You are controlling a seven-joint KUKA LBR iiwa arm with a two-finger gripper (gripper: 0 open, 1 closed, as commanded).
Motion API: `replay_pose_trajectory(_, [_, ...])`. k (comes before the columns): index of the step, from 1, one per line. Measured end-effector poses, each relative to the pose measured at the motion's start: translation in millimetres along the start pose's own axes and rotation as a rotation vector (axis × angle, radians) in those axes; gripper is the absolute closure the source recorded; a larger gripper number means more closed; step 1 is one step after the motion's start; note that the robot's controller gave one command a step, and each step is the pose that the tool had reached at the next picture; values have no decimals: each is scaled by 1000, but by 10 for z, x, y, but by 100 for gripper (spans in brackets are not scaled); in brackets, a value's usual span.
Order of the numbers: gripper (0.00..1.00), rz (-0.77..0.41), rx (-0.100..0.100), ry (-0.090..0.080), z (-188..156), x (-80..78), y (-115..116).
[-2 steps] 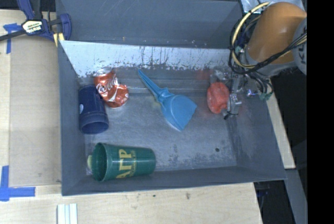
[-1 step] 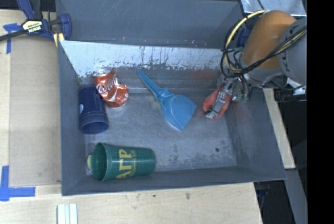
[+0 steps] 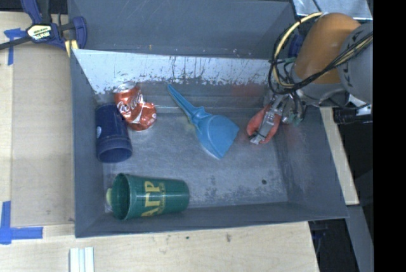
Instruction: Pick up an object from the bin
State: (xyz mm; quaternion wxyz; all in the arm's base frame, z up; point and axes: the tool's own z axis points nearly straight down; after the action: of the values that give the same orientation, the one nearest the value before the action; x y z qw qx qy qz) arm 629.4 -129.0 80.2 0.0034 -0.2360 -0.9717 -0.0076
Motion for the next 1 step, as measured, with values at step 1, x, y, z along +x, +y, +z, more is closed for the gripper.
replay_pose_trajectory(1, [100,0,0,0,1,0,-1])
